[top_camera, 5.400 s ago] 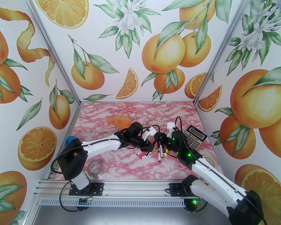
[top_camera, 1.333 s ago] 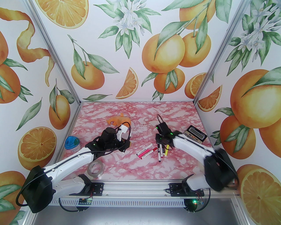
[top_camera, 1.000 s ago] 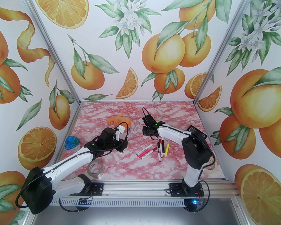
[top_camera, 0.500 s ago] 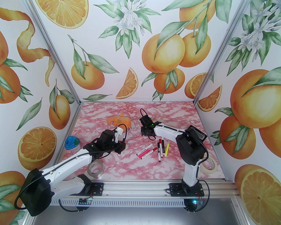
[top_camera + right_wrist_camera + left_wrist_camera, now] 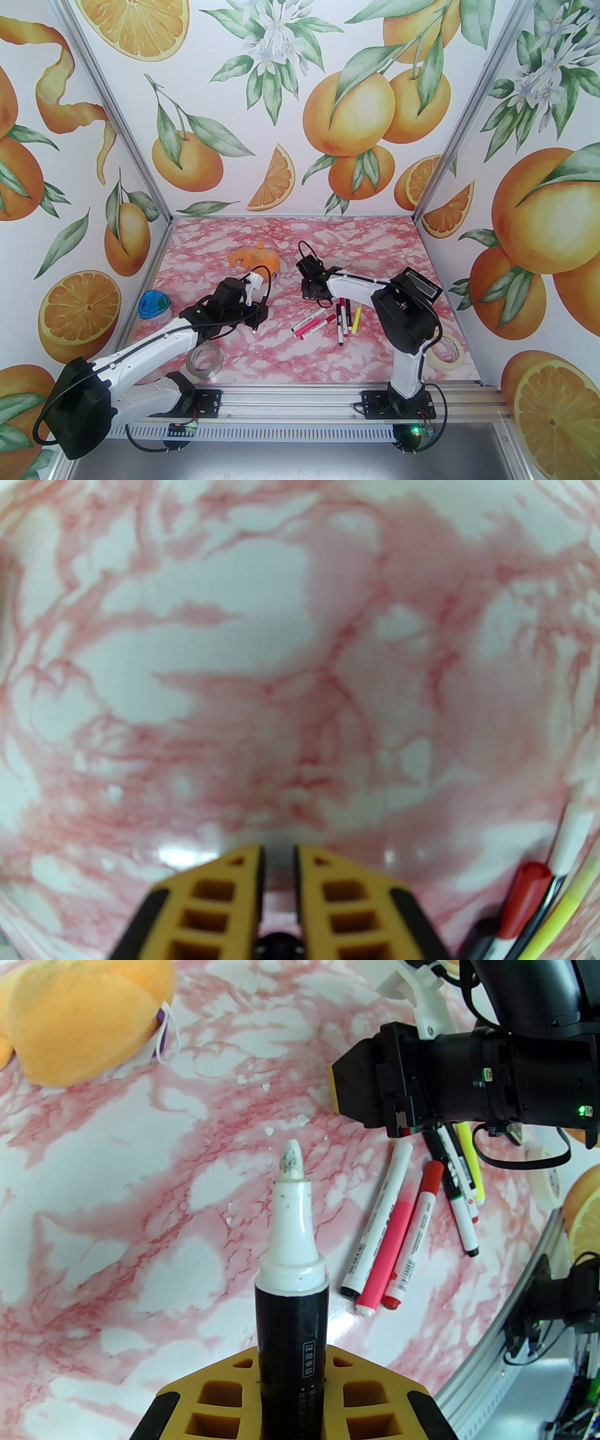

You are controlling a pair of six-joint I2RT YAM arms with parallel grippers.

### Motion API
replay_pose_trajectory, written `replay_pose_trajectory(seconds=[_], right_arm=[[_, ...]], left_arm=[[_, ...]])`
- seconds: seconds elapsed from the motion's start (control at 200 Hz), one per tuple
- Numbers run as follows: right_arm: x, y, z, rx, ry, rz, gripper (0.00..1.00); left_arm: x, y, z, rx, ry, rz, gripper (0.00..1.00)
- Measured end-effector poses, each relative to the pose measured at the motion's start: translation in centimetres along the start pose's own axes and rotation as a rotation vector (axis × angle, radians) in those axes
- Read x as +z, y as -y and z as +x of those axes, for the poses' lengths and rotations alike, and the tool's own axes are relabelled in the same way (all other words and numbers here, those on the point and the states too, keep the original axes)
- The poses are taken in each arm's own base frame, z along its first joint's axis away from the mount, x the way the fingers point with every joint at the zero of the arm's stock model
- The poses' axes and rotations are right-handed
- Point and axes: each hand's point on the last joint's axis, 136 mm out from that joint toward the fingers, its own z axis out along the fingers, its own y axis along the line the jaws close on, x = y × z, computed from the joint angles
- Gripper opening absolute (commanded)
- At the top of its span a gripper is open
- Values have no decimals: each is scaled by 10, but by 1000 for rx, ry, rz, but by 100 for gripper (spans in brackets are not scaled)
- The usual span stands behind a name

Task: Open the pen caps

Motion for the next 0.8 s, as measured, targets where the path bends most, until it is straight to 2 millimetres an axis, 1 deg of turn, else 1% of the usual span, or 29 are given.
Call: replay_pose_trajectory(seconds=[0.19, 0.315, 0.38, 0.706, 0.801], right_arm=[[-13, -15, -33, 7, 77, -20, 11], [-13, -22, -44, 1, 95, -23, 11], [-10, -22, -45, -4, 92, -17, 12], [12, -13, -32, -11, 35, 31, 14], [15, -11, -31, -13, 32, 39, 16]], left_arm=[[0, -1, 2, -1, -3, -1, 1], [1, -2, 4, -2, -9, -4, 1], [1, -2, 5, -2, -10, -4, 1], [2, -3, 6, -3, -13, -6, 2], [2, -3, 7, -3, -14, -6, 2]])
